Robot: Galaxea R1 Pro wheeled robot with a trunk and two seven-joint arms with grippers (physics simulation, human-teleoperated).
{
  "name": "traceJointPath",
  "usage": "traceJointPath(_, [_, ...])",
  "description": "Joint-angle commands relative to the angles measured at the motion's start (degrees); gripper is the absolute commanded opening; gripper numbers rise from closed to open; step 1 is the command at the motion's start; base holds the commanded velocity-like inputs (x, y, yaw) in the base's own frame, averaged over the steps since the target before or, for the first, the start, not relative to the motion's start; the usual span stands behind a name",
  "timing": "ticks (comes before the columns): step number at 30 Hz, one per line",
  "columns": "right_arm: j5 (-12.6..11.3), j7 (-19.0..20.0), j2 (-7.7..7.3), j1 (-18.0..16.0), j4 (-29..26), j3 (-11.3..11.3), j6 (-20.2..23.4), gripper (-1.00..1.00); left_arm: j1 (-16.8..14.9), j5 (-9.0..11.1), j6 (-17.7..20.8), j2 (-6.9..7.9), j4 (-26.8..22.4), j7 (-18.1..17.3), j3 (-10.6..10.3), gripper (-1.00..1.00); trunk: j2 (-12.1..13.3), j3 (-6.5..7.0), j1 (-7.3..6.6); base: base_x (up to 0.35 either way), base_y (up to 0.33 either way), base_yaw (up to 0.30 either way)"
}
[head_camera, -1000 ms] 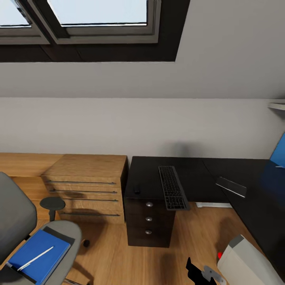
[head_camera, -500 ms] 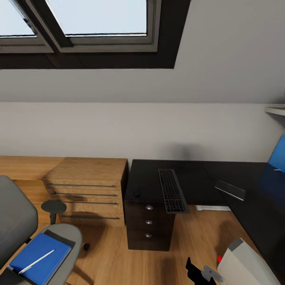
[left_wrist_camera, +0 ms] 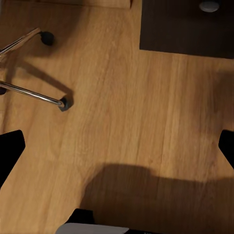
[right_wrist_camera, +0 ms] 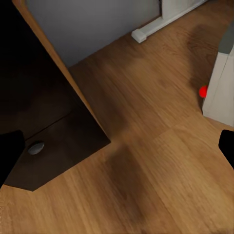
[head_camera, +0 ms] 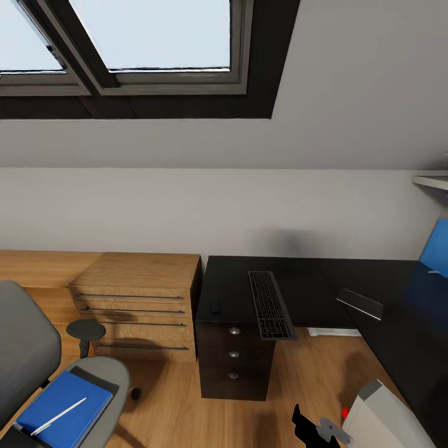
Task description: In the bedroom, organize the workspace by keeping the computer under the desk, ensuring the monitor is on the desk, placing the keyboard on the desk next to the monitor, placing the mouse on the desk next to the keyboard, moving the folder from the swivel chair onto the desk next to the mouse, stacking the notebook on top of the folder with the pen on top of the notebook, and positioning the swivel chair next to the desk.
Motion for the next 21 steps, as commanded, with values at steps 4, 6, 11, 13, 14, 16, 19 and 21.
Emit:
traceJointPath(4, [0.57, -0.29, 0.02, -0.04, 0.0, -0.44, -0.11, 1.0, -0.08, 0.61, -0.43, 0.05, 0.02, 0.44, -0.42, 1.0, 1.54, 0.84, -0.86, 0.0, 0.0, 0.0])
traceJointPath(6, [0.57, -0.29, 0.02, -0.04, 0.0, -0.44, -0.11, 1.0, -0.08, 0.61, -0.4, 0.02, 0.02, 0.46, -0.43, 1.0, 2.34, 1.24, -1.3, 0.0, 0.0, 0.0])
traceJointPath(11, [0.57, -0.29, 0.02, -0.04, 0.0, -0.44, -0.11, 1.0, -0.08, 0.65, -0.39, -0.03, 0.02, 0.45, -0.43, 1.0, 4.35, 2.15, -2.4, 0.0, 0.0, 0.0])
traceJointPath(13, [0.57, -0.28, 0.02, -0.04, 0.0, -0.44, -0.11, 1.0, -0.08, 0.69, -0.39, -0.04, 0.33, 0.41, -0.43, 1.0, 5.15, 2.51, -2.84, 0.0, 0.0, 0.0])
traceJointPath(14, [0.57, -0.28, 0.02, -0.04, 0.0, -0.44, -0.11, 1.0, -0.08, 0.69, -0.39, -0.04, 0.44, 0.4, -0.42, 1.0, 5.55, 2.69, -3.06, 0.0, 0.0, 0.0])
traceJointPath(16, [0.57, -0.28, 0.02, -0.04, 0.0, -0.44, -0.11, 1.0, -0.08, 0.64, -0.39, -0.04, 0.81, 0.39, -0.37, 1.0, 6.36, 3.05, -3.5, 0.0, 0.0, 0.0])
traceJointPath(19, [0.57, -0.28, 0.02, -0.04, 0.0, -0.44, -0.11, 1.0, -0.08, 0.62, -0.39, -0.04, 0.96, 0.38, -0.38, 1.0, 7.56, 3.59, -4.16, 0.0, 0.0, 0.0])
traceJointPath(21, [0.57, -0.28, 0.02, -0.04, 0.0, -0.44, -0.11, 1.0, -0.08, 0.62, -0.39, -0.04, 0.97, 0.38, -0.37, 1.0, 8.36, 3.95, -4.6, 0.0, 0.0, 0.0])
